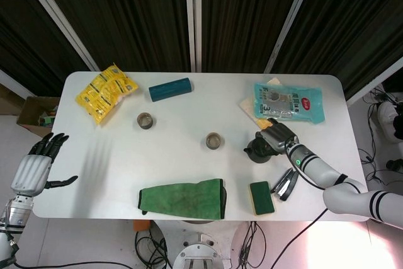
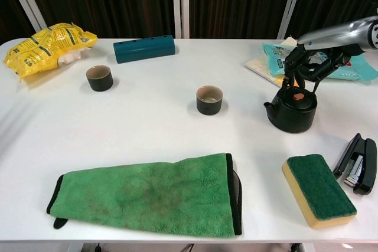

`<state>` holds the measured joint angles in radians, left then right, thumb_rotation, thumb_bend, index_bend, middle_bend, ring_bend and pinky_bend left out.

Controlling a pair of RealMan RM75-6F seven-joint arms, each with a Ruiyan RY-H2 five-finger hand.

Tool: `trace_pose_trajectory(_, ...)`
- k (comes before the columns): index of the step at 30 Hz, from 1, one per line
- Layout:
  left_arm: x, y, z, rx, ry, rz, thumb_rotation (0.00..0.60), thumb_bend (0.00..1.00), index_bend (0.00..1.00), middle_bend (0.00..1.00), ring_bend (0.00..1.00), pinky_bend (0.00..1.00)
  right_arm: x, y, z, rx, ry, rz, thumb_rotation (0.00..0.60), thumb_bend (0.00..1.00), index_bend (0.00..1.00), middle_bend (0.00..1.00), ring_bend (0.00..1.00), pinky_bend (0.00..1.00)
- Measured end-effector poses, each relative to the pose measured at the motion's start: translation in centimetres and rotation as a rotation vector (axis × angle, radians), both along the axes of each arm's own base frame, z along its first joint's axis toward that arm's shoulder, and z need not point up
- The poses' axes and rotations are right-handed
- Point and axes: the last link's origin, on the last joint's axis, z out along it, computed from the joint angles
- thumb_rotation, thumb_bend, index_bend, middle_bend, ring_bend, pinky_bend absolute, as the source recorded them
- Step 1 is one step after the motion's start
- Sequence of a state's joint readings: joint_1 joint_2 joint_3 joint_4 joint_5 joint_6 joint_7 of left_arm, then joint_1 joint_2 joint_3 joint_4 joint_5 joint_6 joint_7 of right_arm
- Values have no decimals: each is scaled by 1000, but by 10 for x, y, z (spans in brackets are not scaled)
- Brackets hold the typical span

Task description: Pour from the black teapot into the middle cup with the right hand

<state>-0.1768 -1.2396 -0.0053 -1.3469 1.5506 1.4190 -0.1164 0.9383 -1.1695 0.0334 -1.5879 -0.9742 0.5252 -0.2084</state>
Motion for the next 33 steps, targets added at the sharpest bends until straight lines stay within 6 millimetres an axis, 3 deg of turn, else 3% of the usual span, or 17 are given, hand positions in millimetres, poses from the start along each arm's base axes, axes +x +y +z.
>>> trace_pose_trajectory(6, 0, 0, 0, 2, -1, 0, 439, 66, 107, 90, 30, 184, 0, 1, -1, 12, 4, -2, 338, 724, 432, 463, 336, 0)
trace_pose_trajectory(11, -1, -1, 1, 2, -2, 0, 438, 65, 107, 90, 30, 184, 1, 1, -2, 31, 18, -3, 313, 632, 413, 449, 321, 0)
trace_pose_trajectory(20, 0, 0, 0, -2, -2, 0, 438, 65, 106, 90, 30, 184, 0, 1, -2, 42, 52, 12, 303, 306, 388, 443, 319, 0)
trace_pose_trajectory(33, -3, 1, -2, -12, -1, 10, 441, 65, 112, 90, 30, 184, 2, 2, -4, 56, 56, -5, 300, 243, 446, 532, 403, 0)
